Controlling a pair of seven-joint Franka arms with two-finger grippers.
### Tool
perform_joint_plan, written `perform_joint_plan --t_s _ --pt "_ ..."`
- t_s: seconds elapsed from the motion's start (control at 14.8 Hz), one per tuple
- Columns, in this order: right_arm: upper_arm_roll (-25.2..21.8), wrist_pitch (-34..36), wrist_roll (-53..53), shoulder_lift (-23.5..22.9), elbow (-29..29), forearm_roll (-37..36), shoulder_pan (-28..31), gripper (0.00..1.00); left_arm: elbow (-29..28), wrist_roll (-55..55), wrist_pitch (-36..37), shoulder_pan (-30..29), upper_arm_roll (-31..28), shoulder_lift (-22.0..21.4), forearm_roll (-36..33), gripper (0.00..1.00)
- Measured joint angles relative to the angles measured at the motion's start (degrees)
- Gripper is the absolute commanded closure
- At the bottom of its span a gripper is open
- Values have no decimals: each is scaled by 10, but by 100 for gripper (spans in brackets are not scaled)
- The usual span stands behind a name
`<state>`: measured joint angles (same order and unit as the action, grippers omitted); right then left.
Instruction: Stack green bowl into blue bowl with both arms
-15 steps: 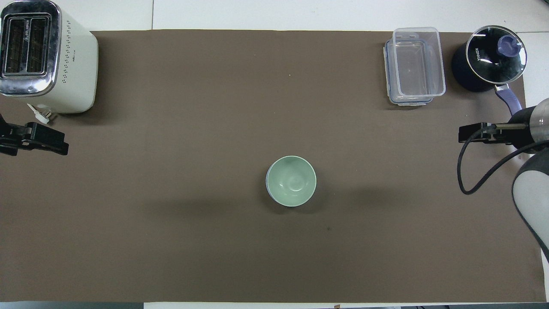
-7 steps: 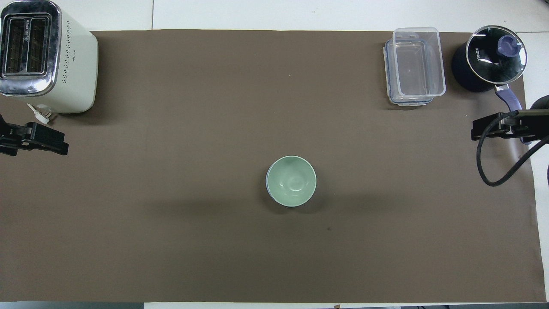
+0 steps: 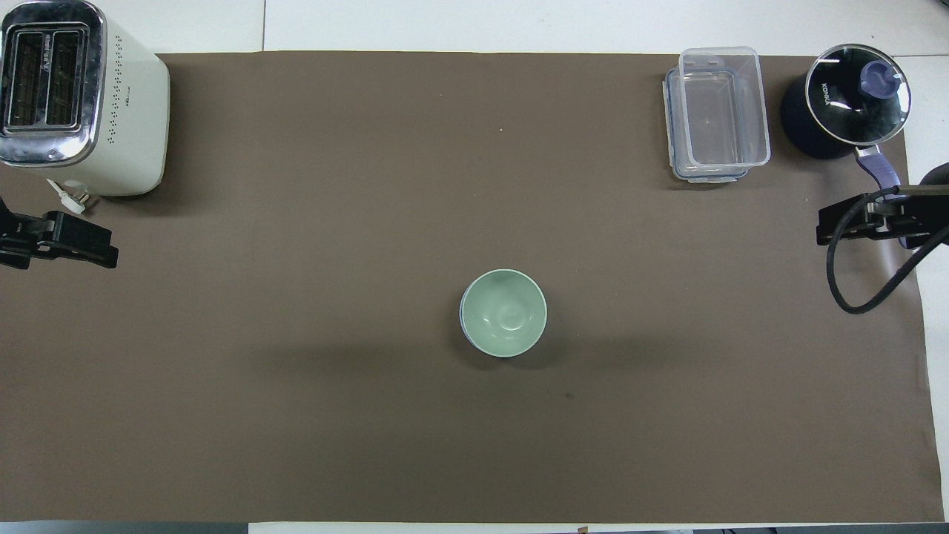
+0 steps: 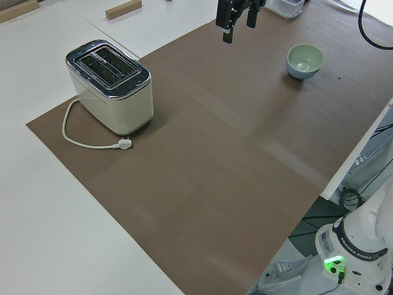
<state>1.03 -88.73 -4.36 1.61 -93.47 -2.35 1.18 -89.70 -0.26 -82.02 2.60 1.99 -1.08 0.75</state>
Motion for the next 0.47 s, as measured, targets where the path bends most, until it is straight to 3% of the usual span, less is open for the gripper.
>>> perform_joint_plan --t_s 0.47 --pt "2 1 -1 0 -1 6 0 0 0 0 0 0 0 0 0 0"
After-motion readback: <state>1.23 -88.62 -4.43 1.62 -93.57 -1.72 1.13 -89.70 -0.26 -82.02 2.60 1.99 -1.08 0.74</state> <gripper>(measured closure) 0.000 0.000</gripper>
